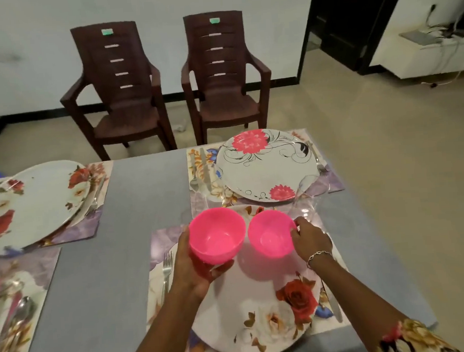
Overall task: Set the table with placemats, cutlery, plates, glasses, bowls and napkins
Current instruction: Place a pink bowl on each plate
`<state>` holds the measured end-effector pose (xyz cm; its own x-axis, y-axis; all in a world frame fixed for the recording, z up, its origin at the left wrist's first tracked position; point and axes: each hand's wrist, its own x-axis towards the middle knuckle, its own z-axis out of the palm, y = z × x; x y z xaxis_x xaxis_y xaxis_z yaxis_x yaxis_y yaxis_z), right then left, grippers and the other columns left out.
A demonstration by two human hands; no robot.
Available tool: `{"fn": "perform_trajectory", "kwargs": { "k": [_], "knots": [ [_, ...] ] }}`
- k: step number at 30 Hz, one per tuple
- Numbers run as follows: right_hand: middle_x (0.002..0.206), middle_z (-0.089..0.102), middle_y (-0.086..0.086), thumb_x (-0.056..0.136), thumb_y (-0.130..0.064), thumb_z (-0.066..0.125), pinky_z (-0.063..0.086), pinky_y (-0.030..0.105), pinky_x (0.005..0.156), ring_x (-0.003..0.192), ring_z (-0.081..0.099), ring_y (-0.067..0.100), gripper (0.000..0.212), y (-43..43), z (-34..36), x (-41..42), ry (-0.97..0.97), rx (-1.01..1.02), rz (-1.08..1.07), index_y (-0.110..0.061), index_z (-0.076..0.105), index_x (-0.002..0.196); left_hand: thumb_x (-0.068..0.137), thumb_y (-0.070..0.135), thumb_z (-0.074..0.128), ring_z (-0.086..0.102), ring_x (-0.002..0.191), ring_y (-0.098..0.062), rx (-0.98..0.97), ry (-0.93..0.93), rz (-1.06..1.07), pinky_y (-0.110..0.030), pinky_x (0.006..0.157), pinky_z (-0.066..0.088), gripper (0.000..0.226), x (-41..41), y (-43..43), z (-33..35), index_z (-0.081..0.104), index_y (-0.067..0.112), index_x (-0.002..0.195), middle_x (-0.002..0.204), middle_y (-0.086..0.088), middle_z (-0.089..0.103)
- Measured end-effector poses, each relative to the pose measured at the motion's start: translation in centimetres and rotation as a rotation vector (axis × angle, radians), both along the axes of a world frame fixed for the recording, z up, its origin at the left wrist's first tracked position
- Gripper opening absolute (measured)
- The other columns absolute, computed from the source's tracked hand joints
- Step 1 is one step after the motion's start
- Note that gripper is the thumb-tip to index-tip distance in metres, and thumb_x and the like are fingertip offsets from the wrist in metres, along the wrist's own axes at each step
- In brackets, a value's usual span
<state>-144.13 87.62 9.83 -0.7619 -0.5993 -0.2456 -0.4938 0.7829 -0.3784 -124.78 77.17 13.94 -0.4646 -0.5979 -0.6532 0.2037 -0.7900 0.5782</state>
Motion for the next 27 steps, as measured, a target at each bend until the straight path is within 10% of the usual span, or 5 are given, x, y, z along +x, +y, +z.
{"fn": "perform_trajectory", "kwargs": {
  "k": [18,27],
  "knots": [
    [0.101,0.066,0.014,0.097,-0.040,0.036,0.045,0.033,0.072,0.094,0.061,0.033,0.036,2.4,-0.2,-2.5,-0.006,-0.055,0.140,-0.012,0.048,0.117,0.085,0.058,0.049,0.056,0.110,-0.044,0.009,0.028,0.087,-0.041,0.053,0.055,0.058,-2.8,4.8,-1.3,0.053,0.021,0.129,0.124,-0.019,0.058],
    [0.072,0.067,0.006,0.096,-0.027,0.044,0.048,0.032,0.062,0.062,0.062,0.016,0.023,7.7,3.1,-3.2,-0.097,-0.474,-0.029,-0.010,0.059,0.094,0.081,0.055,0.051,0.061,0.099,-0.042,0.031,0.036,-0.176,-0.049,0.065,0.056,0.060,-7.5,8.3,0.5,0.053,0.017,0.127,0.116,-0.021,0.061]
  ]
}}
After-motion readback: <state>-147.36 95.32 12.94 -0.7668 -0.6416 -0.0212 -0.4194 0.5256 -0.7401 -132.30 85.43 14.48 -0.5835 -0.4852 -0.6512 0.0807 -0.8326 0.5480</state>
